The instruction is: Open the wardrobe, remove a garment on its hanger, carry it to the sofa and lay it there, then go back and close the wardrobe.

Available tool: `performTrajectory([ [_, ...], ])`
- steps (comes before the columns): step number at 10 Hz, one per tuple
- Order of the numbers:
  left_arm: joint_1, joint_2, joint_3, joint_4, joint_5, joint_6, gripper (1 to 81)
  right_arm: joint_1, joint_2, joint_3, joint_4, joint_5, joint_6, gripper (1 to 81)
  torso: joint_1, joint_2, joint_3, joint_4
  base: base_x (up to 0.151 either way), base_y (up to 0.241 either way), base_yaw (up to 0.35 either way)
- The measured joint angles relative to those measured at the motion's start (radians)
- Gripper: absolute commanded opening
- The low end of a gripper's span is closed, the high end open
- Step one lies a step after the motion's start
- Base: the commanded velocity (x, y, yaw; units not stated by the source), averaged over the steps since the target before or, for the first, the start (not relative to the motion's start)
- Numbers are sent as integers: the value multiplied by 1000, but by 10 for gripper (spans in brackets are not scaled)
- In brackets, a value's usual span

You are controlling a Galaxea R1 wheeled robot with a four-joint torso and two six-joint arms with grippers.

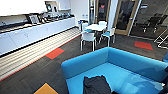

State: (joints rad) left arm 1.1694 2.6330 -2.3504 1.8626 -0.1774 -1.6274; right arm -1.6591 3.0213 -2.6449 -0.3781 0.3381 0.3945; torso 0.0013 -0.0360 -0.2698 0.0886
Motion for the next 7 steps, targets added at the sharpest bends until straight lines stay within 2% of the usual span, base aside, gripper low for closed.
performTrajectory([
  [1, 29, 0, -65, 9, -36, 0, 811, 0, 0, 0, 0, -6, 0, 811, -1, 0, 0, 0, 0, 0, 0],
  [3, 40, 45, -212, 20, -63, 1, 811, 0, 0, -1, 0, -8, 4, 811, -1, -1, 0, 0, 0, 0, 0],
  [5, 88, 146, -320, 27, -93, 2, 811, 9, 2, -8, 0, -18, 7, 811, -1, -1, 1, 0, 0, 0, 0],
  [7, 171, 230, -356, 28, -117, 2, 811, 11, 4, -8, 0, -21, 7, 811, -1, -1, 11, 0, 0, 0, 0],
])
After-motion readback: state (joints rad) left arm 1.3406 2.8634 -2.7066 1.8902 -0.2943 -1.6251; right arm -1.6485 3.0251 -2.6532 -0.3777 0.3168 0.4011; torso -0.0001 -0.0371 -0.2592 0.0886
